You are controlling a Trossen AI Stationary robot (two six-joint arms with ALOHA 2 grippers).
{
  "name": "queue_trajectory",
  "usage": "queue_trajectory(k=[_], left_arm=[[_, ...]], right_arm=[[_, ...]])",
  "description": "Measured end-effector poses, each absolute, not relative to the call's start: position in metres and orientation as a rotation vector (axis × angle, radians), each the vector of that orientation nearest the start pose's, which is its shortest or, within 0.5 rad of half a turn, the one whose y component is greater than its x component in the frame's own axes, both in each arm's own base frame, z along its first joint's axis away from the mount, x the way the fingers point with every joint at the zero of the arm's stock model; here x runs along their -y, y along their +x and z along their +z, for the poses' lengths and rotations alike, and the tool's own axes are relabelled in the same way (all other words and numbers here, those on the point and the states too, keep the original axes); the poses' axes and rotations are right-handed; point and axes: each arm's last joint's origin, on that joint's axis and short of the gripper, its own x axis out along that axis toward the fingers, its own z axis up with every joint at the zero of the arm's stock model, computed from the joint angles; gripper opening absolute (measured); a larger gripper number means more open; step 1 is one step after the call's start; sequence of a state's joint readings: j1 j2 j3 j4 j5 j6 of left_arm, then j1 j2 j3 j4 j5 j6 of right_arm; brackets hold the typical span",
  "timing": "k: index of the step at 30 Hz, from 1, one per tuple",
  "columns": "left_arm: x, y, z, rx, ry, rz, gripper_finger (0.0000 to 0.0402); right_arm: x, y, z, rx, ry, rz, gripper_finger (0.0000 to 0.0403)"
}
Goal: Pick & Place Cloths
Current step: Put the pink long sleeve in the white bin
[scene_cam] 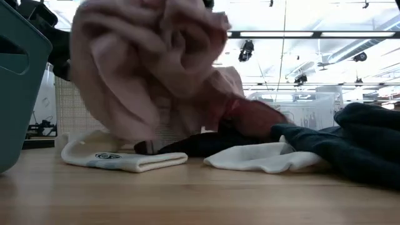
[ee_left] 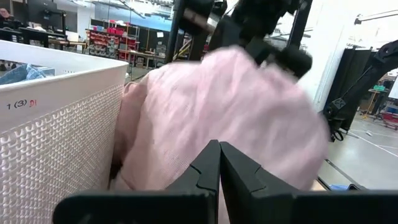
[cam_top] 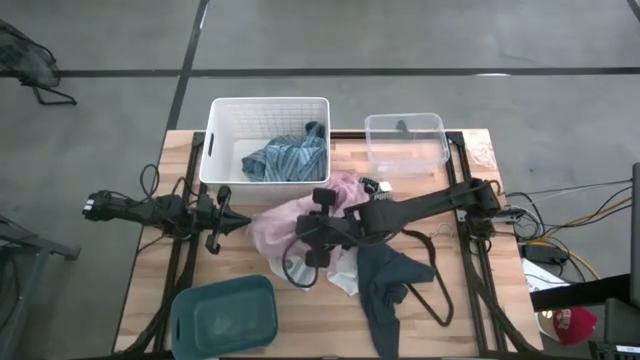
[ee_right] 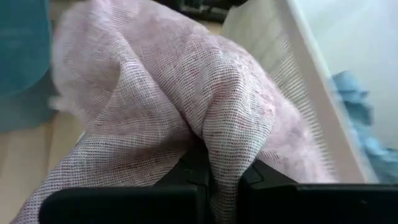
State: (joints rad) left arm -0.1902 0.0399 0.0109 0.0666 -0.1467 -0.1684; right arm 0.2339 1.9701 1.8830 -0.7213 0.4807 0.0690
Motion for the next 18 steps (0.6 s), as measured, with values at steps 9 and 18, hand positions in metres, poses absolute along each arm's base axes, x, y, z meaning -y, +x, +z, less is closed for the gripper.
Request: queue_trajectory(k=[9, 18], left_arm=[[0.015, 0.098, 0.171, 0.033, -0.175, -0.046, 0.0012], [0.015, 0.098, 0.171, 0.034, -0.175, -0.046, 0.0012]], right_arm=[[-0.094, 0.410, 0.379, -0.714, -0.232, -0.297, 0.0012], [-0.087, 0.391, 0.444, -0.560, -0.228, -0.297, 0.0013]])
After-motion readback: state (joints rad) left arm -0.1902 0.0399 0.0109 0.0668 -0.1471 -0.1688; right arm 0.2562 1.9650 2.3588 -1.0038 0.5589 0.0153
